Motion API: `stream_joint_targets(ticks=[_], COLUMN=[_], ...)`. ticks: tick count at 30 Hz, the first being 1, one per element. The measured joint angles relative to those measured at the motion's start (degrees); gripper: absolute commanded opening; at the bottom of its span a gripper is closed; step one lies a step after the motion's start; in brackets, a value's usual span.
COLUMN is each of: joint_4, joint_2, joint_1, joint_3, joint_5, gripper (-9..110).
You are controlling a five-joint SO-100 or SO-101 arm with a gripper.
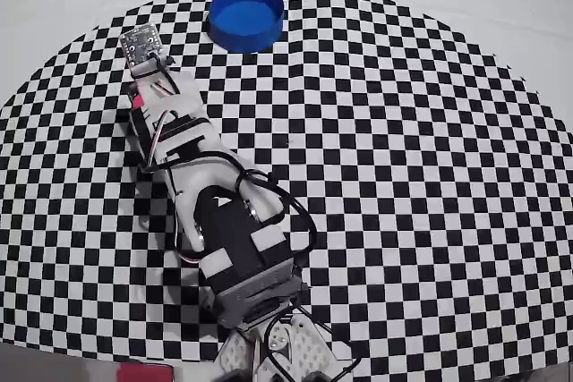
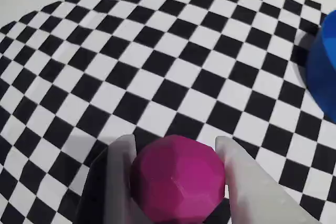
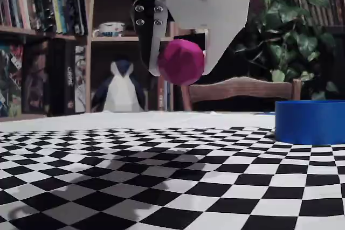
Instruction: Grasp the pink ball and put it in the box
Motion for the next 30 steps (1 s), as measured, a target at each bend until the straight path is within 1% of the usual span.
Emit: stream_joint_targets(ticks=[30], joint_4=[-0.62], joint_2=[0.97], joint_1=[6.86], joint_3=[0.44], joint_5=[0.00], gripper=[0])
